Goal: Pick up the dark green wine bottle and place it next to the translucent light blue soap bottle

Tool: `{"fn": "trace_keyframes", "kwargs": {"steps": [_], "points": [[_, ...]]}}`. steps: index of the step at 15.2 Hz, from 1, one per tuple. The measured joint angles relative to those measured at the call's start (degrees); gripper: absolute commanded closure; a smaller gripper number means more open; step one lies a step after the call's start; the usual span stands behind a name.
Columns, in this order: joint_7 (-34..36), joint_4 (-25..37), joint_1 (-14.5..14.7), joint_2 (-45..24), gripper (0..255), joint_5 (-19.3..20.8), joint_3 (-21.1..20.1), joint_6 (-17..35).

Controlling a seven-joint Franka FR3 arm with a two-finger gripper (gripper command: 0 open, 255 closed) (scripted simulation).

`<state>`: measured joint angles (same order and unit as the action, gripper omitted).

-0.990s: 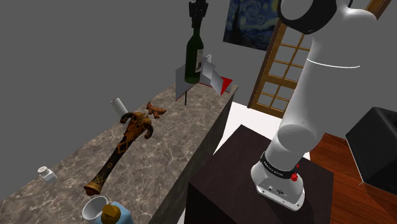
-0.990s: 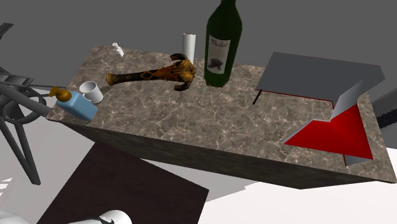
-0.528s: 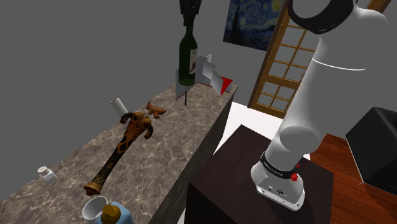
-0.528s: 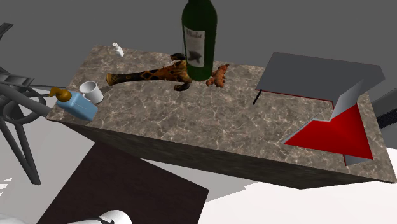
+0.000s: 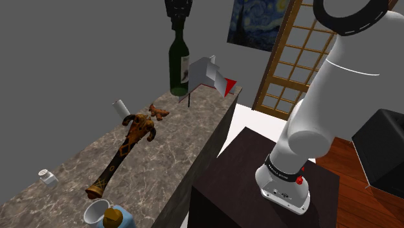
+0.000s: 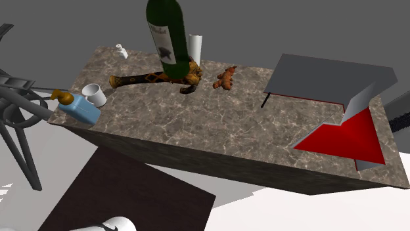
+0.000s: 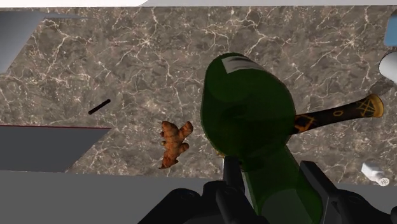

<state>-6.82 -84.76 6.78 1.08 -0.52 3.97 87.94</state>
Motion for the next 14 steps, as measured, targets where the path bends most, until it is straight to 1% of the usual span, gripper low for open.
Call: {"fn": "trace_keyframes", "kwargs": {"steps": [7, 10, 12, 13, 14], "points": [[9.84, -0.86, 4.81, 0.65, 255, 0.64, -5.1, 0.25], [13.91, 1.61, 6.8, -1.04, 255, 0.97, -7.2, -0.55], [16.82, 2.49, 8.26, -1.69, 255, 1.25, -8.66, -0.82], [18.2, 1.91, 8.97, -1.51, 255, 1.36, -9.34, -0.44], [19.51, 3.08, 9.65, -2.39, 255, 1.56, -10.01, -0.75]]}}
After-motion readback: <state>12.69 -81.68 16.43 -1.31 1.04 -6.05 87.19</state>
